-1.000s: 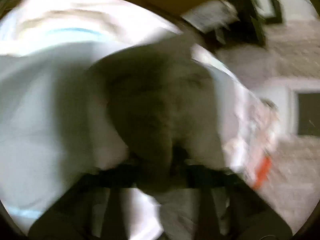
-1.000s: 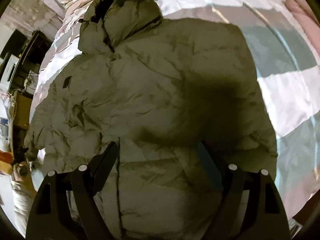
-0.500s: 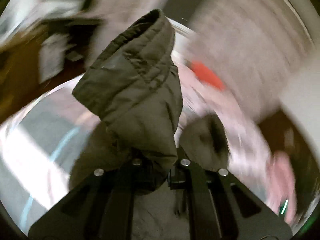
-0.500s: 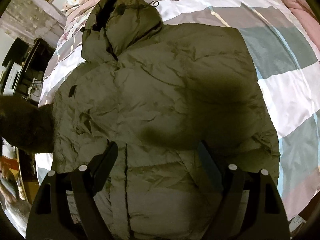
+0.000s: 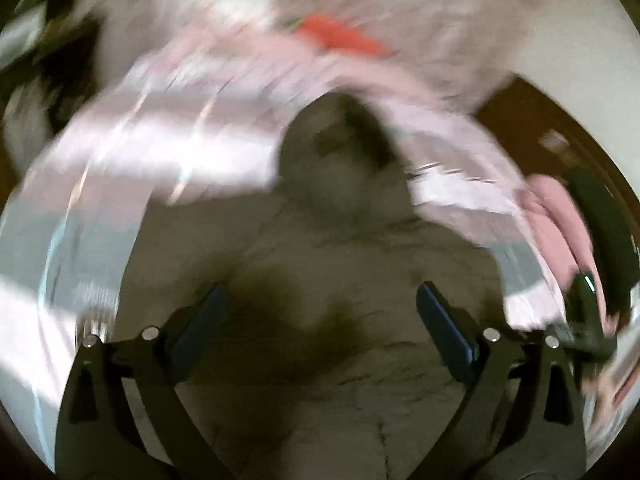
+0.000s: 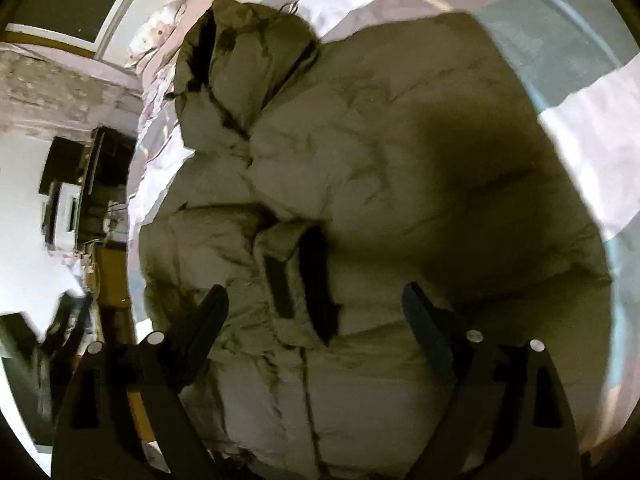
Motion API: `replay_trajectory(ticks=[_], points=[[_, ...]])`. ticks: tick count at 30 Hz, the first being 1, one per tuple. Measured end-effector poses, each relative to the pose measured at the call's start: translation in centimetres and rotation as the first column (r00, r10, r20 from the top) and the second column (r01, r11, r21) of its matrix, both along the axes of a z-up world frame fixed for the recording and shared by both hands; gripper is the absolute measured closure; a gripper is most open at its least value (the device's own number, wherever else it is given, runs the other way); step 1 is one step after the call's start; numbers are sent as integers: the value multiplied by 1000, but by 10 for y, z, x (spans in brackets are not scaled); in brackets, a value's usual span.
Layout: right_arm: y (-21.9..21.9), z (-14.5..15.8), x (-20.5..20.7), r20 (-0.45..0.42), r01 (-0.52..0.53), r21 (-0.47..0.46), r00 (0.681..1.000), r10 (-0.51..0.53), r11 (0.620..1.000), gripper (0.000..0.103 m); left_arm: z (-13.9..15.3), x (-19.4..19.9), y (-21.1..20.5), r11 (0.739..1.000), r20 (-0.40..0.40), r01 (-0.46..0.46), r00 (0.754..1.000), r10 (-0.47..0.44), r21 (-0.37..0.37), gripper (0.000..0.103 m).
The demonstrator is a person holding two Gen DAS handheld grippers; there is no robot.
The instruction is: Fold large clothes
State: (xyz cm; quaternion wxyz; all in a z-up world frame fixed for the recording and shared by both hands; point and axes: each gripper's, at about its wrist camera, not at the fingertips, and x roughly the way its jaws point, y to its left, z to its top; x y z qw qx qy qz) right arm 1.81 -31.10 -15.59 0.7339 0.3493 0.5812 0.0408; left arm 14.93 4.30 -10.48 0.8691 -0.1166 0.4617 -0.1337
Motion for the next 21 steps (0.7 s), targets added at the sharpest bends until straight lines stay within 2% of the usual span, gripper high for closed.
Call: replay_trajectory(ticks=[2, 5, 6, 7, 8, 9, 12, 14, 16, 19, 21], points=[[16, -15, 6, -15, -33, 63, 999, 34, 997, 14, -32, 19, 28, 995, -166, -98, 982, 92, -32, 6], [38, -42, 14, -52, -44, 140, 997, 52, 989, 15, -80, 28, 59, 978, -341, -205, 923, 179, -44, 6], [46, -51, 18, -64, -60, 146, 996, 70, 987, 34, -94, 28, 67, 975, -369, -221, 909, 193, -34, 6], [53, -55, 21, -72, -86, 129, 993, 96, 988, 53, -102, 29, 73, 976, -373, -218, 907, 196, -17, 6], [61, -58, 27, -81, -123, 77, 988, 130, 989, 81, -105, 30, 74, 978, -365, -209, 910, 196, 6, 6], [66, -57, 32, -65, -131, 47, 989, 134, 990, 87, -107, 28, 77, 979, -347, -198, 916, 203, 49, 6], [74, -36, 50, 21, -106, 17, 994, 106, 994, 91, -104, 30, 83, 964, -267, -217, 930, 252, 155, 6], [82, -19, 65, 88, -104, -15, 991, 105, 994, 92, -104, 38, 87, 956, -236, -239, 932, 276, 171, 6], [91, -6, 79, 122, -95, -54, 987, 101, 994, 92, -105, 43, 90, 944, -227, -281, 921, 316, 171, 6], [102, 6, 103, 163, -58, -47, 984, 65, 997, 92, -99, 54, 90, 923, -232, -346, 896, 378, 165, 6], [106, 15, 115, 226, -46, -64, 972, 59, 997, 92, -94, 57, 94, 901, -196, -412, 880, 433, 138, 6]])
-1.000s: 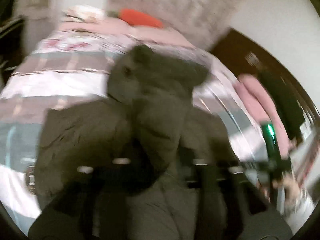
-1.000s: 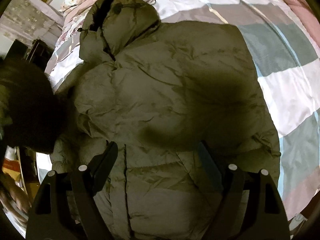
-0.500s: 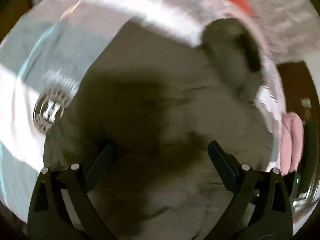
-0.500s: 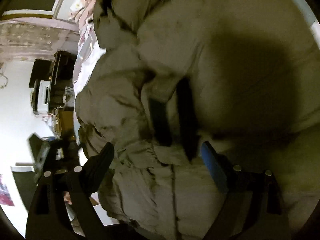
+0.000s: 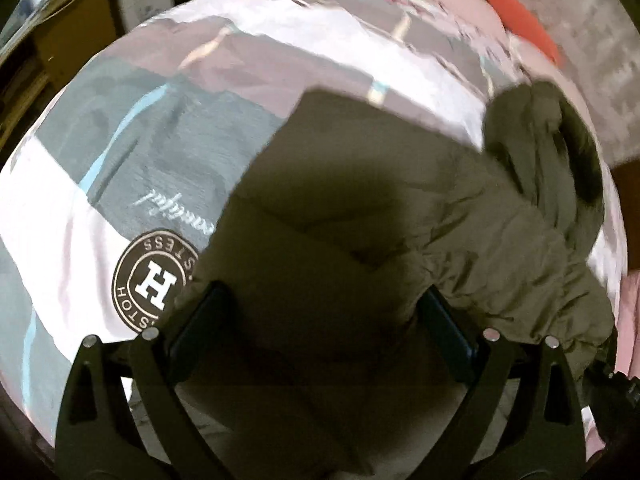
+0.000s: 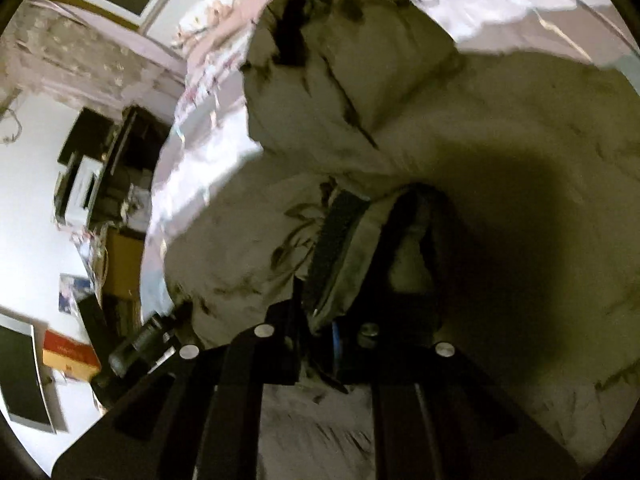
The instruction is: Fold large clothes
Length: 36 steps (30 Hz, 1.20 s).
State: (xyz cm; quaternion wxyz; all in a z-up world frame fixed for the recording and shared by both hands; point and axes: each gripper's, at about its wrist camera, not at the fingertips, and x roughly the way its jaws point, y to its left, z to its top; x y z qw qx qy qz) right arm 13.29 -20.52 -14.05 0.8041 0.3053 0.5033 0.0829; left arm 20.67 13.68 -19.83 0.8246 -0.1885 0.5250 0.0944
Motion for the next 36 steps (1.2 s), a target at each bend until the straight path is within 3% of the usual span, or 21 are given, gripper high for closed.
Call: replay_trajectory(ticks=[2, 4, 6, 7, 10, 13, 16, 19, 21, 23, 27, 32, 36], points=[[4, 13, 14, 82, 3, -78, 997, 4, 997, 90, 11, 0, 1, 999, 81, -53, 995, 52, 7, 6], [-1, 5, 24, 64, 13, -123, 998, -5, 992, 81, 19, -2, 0, 997, 120, -77, 990, 73, 30, 6], [-8, -12, 27, 1, 13, -188, 1000, -13, 982, 34, 13, 4, -5, 998, 88, -49, 995, 46, 30, 6], [-13, -17, 24, -17, 13, -200, 1000, -17, 980, 30, 10, 4, -6, 999, 72, -37, 997, 35, 21, 6], [-37, -11, 15, -15, 59, -193, 998, -63, 979, 29, 21, -1, -9, 1000, 90, -19, 996, 18, 4, 6], [-59, 21, -9, 134, 175, -220, 980, -148, 960, 29, 48, -11, -24, 997, 180, 44, 982, -55, 62, 6], [-53, 38, -12, 195, 150, -238, 975, -104, 960, 33, 60, -19, -48, 987, 213, 146, 964, -158, 71, 6], [-23, 28, -2, 147, 30, -303, 989, 16, 952, 48, 53, -20, -76, 963, 161, 252, 950, -266, 99, 6], [-2, 10, 5, 90, -37, -343, 993, 72, 939, 58, 39, -18, -99, 930, 78, 325, 937, -341, 170, 6], [9, -9, 9, 40, -73, -380, 995, 95, 922, 58, 19, -16, -116, 896, -3, 388, 918, -397, 215, 6], [12, -53, 18, -63, -102, -400, 995, 83, 911, 58, -12, -14, -124, 860, -99, 452, 892, -442, 235, 2], [6, -56, 15, -60, -96, -350, 995, 80, 932, 56, -9, -12, -115, 876, -91, 438, 899, -428, 202, 2], [-26, -32, 2, -45, -43, -287, 999, 32, 957, 54, 16, -16, -93, 921, 39, 349, 932, -361, 172, 2]])
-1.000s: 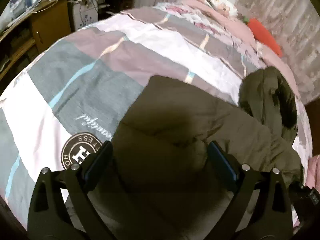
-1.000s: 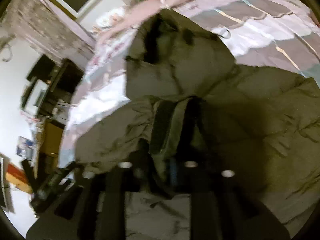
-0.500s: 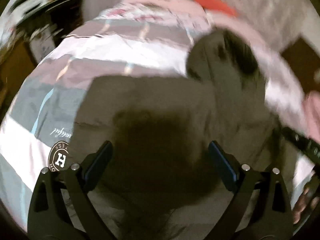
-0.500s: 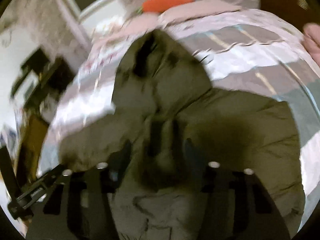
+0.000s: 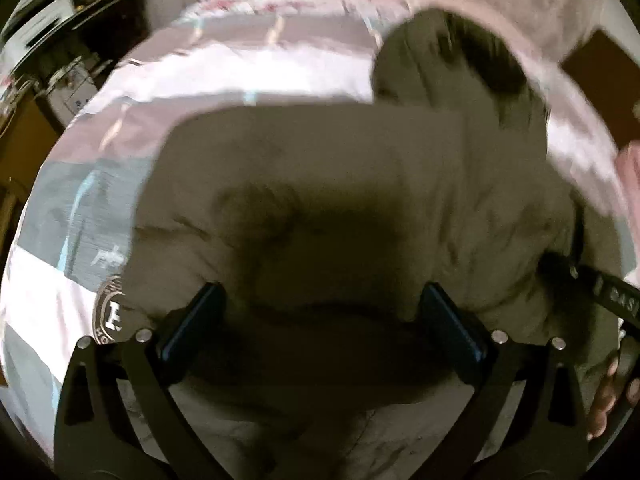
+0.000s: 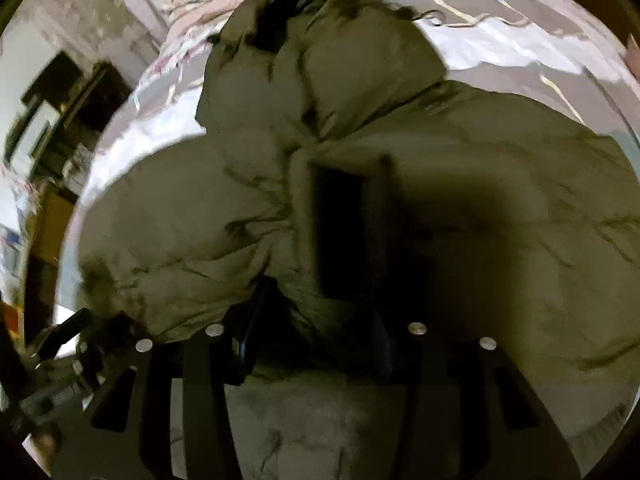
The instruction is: Fold large clothes
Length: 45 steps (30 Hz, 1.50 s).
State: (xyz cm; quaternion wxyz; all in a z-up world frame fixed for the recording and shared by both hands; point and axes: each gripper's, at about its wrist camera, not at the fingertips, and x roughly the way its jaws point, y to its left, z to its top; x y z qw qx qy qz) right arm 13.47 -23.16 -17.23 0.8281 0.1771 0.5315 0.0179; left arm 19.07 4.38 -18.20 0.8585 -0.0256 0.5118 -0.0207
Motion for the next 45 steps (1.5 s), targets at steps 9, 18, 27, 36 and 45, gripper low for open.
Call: replay_trajectory(ticks=[9, 18, 27, 36, 45], points=[[-46, -31, -8, -116, 112, -32, 987, -115, 993, 28, -19, 12, 41, 984, -203, -151, 971, 128, -99, 2], [-33, 82, 67, 156, 139, -60, 979, -128, 988, 9, 71, -23, 37, 949, -74, -161, 986, 146, -272, 2], [3, 46, 261, 53, 100, -415, 995, -86, 904, 9, 94, -40, 9, 999, 82, -25, 996, 23, 32, 2], [-30, -30, 325, -76, 237, -294, 960, -270, 926, 93, 64, -27, -22, 984, -6, 100, 995, -100, 146, 2], [-44, 92, 207, 328, 72, -54, 943, -50, 996, 98, 35, -14, -16, 994, -112, 35, 993, -24, 102, 2]])
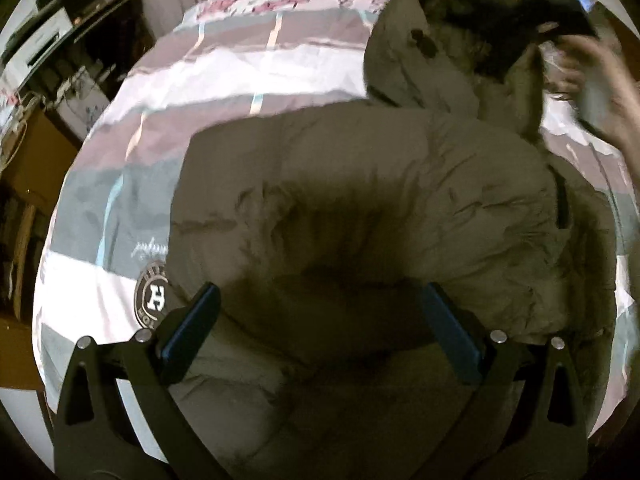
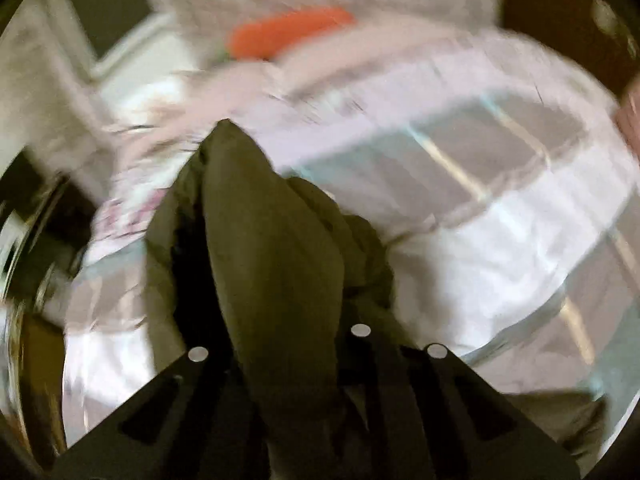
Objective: Fold large clothes
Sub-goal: 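Fold the jacket side over the body with the right tool while the left tool presses it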
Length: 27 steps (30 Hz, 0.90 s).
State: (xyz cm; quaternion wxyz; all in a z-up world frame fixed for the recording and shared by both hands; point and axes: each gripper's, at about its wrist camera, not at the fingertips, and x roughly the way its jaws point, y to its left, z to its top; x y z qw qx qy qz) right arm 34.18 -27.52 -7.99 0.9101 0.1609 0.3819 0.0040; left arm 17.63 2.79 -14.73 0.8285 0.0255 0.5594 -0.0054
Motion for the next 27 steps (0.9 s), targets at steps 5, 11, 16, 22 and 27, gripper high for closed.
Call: replay_trajectory(ticks=[5, 11, 16, 22, 27], points=[[15, 60, -157, 172, -266, -90, 945, 278, 960, 98, 12, -7, 25, 994, 28, -106, 994, 107, -40, 2], [-8, 16, -298, -47, -316, -257, 948, 315, 913, 80, 73, -41, 80, 925, 163, -225, 945, 284, -306, 2], [-22, -40, -320, -272, -223, -308, 952, 139, 925, 63, 52, -42, 83, 842, -4, -198, 974, 227, -502, 2], [26, -32, -338, -190, -267, -682, 964, 188, 681, 28, 0, -24, 65, 782, -184, -246, 968, 169, -573, 2], [59, -35, -372, -232, -379, -891, 854, 466, 250, 28, -10, -17, 46, 825, -181, -215, 974, 139, -522, 2]])
